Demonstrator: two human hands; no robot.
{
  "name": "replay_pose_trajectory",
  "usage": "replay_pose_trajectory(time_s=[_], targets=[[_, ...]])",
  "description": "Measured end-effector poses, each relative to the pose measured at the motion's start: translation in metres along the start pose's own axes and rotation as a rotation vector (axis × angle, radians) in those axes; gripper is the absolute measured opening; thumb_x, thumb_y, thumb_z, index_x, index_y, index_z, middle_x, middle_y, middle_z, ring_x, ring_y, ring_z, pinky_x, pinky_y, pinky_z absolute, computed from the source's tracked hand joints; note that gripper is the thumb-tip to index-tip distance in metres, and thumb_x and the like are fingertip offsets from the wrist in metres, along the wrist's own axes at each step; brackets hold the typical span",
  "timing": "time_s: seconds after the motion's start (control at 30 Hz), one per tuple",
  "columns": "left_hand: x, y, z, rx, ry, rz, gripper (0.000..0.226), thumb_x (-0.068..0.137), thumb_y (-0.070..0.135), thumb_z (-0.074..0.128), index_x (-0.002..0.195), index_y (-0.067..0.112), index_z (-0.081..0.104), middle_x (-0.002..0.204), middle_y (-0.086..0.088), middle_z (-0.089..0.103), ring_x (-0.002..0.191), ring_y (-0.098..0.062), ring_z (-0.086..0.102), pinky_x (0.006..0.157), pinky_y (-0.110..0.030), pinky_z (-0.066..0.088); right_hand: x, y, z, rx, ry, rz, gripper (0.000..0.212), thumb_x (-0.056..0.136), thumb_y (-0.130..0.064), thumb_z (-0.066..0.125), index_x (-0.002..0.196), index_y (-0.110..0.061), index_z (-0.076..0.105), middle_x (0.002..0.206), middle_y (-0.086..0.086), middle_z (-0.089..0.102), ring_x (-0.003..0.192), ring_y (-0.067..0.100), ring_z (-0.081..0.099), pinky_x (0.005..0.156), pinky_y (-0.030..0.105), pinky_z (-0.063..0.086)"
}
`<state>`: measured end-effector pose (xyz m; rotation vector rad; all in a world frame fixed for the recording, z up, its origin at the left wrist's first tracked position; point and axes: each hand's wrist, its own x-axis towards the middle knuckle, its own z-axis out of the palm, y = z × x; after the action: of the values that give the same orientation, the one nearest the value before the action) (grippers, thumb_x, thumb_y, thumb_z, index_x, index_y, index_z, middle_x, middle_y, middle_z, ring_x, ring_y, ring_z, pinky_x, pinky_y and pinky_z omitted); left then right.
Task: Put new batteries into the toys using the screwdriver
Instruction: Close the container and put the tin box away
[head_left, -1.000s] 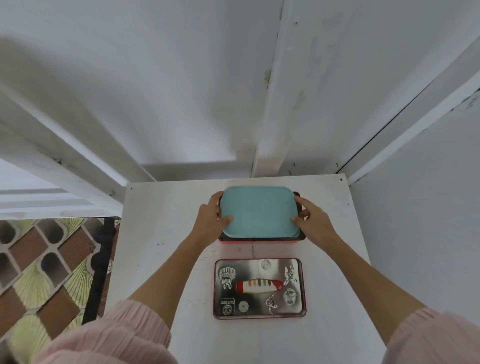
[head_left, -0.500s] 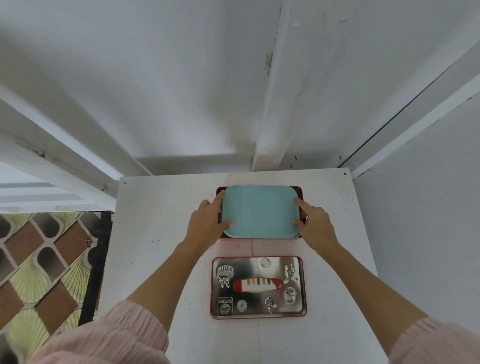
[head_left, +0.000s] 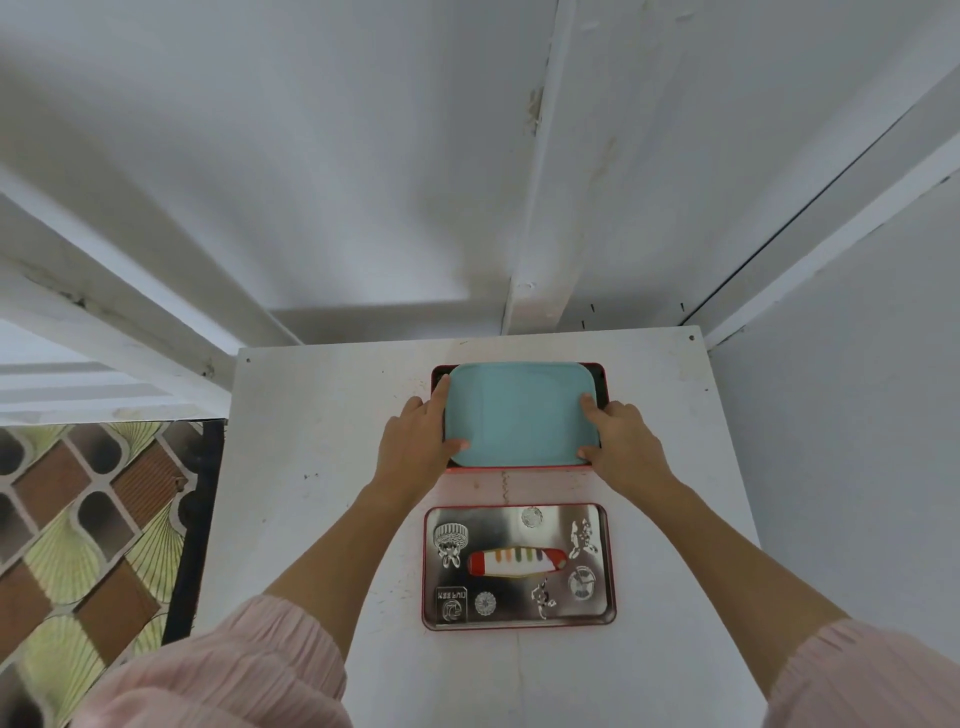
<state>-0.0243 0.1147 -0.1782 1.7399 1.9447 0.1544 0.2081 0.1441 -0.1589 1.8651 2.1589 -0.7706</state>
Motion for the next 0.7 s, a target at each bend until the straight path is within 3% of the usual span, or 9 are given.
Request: replay_pose_trajectory(time_s=[0.23, 0.53, 0.6, 0.63, 0.7], targets=[[0.006, -0.001, -0.006, 0.220, -0.087, 0.055, 0.076, 0.094, 0.039, 0.053, 0.151, 0.016, 0.007, 0.121, -0.007, 0.055, 0.107, -0.022, 0.051, 0.089, -0.034, 0.044, 0.009, -0.005, -0.008, -0.139, -0.083, -0.007, 0.084, 0.090, -0.026, 0.058, 0.147, -0.011, -0.001, 0.120, 0.013, 0.046, 0.109, 0.025, 0.045, 0.081, 0.036, 0.044], [0.014, -0.007, -0.004, 0.379, -0.121, 0.130, 0.069, 0.094, 0.046, 0.049, 0.147, 0.016, 0.017, 0.126, -0.003, 0.055, 0.108, -0.020, 0.049, 0.088, -0.031, 0.043, 0.019, -0.004, -0.011, -0.246, -0.166, -0.008, 0.081, 0.091, -0.031, 0.056, 0.147, -0.010, 0.001, 0.119, 0.012, 0.048, 0.109, 0.024, 0.047, 0.082, 0.035, 0.045], [0.010, -0.009, -0.005, 0.400, -0.036, 0.188, 0.059, 0.094, 0.044, 0.051, 0.140, 0.013, 0.033, 0.128, -0.004, 0.055, 0.109, -0.021, 0.050, 0.087, -0.032, 0.043, 0.018, -0.003, -0.013, -0.365, -0.105, -0.043, 0.074, 0.088, -0.035, 0.059, 0.144, -0.011, 0.017, 0.116, 0.010, 0.052, 0.108, 0.024, 0.047, 0.078, 0.033, 0.043], [0.008, -0.009, -0.007, 0.369, 0.048, 0.239, 0.051, 0.092, 0.039, 0.057, 0.132, 0.010, 0.045, 0.125, -0.006, 0.057, 0.107, -0.023, 0.052, 0.084, -0.034, 0.045, 0.017, -0.001, -0.013, -0.431, 0.019, -0.126, 0.067, 0.083, -0.034, 0.066, 0.137, -0.010, 0.035, 0.110, 0.009, 0.056, 0.103, 0.024, 0.050, 0.073, 0.033, 0.044], [0.002, -0.012, -0.011, 0.262, 0.211, 0.334, 0.037, 0.080, 0.024, 0.074, 0.107, 0.003, 0.062, 0.110, -0.014, 0.064, 0.091, -0.029, 0.060, 0.069, -0.037, 0.051, 0.014, 0.007, -0.012, -0.458, 0.277, -0.286, 0.041, 0.058, -0.015, 0.084, 0.095, -0.007, 0.067, 0.080, 0.010, 0.062, 0.076, 0.026, 0.057, 0.053, 0.030, 0.045]])
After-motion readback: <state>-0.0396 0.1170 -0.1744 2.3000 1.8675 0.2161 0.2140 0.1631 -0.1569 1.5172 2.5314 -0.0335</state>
